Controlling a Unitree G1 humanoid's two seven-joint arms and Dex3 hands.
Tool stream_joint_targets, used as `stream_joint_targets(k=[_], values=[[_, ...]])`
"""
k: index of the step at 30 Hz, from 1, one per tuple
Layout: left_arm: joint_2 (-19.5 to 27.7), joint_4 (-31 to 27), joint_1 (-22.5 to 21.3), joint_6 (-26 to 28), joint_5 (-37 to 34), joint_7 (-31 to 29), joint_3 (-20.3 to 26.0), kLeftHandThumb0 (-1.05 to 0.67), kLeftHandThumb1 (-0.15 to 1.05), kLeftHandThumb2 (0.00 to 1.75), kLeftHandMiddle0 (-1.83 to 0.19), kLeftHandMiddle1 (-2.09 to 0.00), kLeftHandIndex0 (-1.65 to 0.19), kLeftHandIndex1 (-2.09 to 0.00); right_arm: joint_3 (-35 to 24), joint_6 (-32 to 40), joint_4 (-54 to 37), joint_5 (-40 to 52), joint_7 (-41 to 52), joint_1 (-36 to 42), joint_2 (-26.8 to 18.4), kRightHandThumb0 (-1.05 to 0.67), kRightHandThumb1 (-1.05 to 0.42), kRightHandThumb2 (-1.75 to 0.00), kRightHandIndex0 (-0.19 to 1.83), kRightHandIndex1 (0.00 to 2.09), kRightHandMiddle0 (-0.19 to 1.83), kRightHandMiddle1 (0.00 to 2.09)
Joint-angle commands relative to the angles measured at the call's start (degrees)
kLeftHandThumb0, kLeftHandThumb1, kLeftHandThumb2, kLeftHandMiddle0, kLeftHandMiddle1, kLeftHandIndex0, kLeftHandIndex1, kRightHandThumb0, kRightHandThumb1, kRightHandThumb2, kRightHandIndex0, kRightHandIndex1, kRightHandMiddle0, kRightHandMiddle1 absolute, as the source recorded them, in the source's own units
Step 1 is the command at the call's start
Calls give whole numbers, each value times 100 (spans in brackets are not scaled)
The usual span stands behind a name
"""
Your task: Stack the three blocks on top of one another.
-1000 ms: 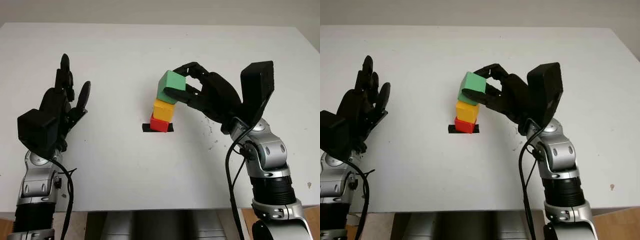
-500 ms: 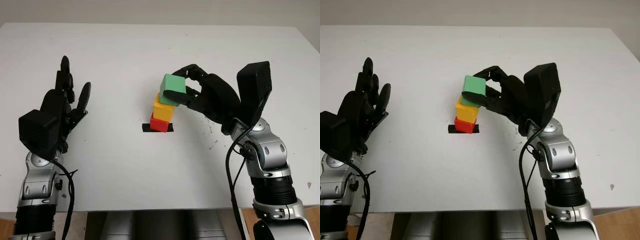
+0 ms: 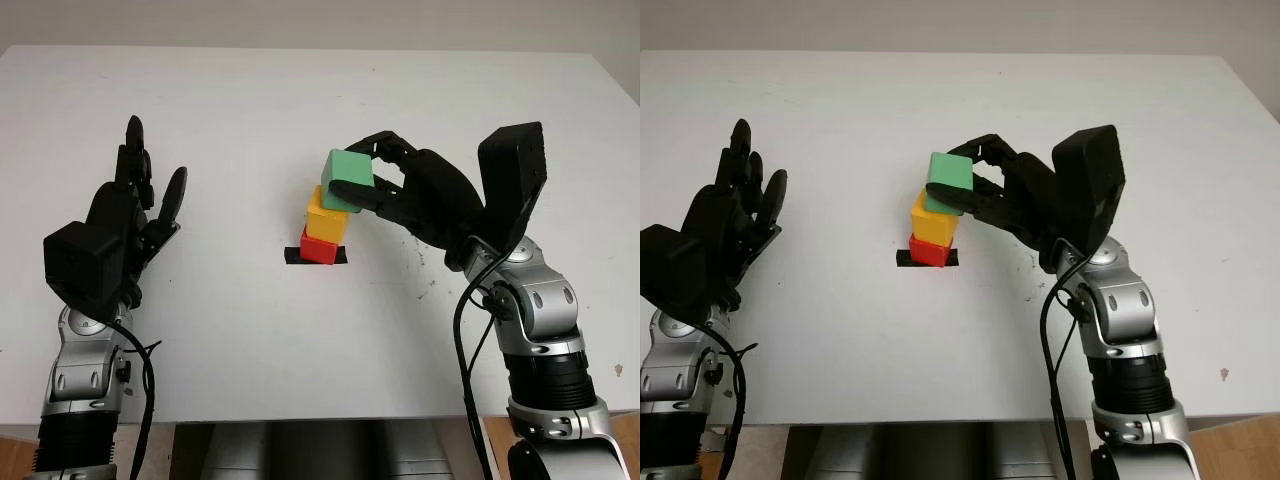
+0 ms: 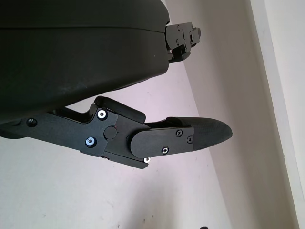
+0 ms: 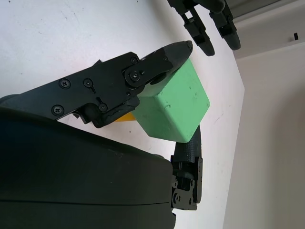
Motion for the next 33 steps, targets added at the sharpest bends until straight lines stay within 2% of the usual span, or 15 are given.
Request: stream_joint_targets(k=[1,33], values=[[-40,-129,75,-14,-1,-5,-31,-71,105,49,16,-5,15,-6,-47,-54,-126,38,7,32,-15,-49,-99,-5,26,7,20,177],[-83,-102,133,-156,-1,45,-25,-68,105,49,18,-6,17,-5,152,-469,300,-60,136,-135,97,-48,-98,-6,27,7,19,176]])
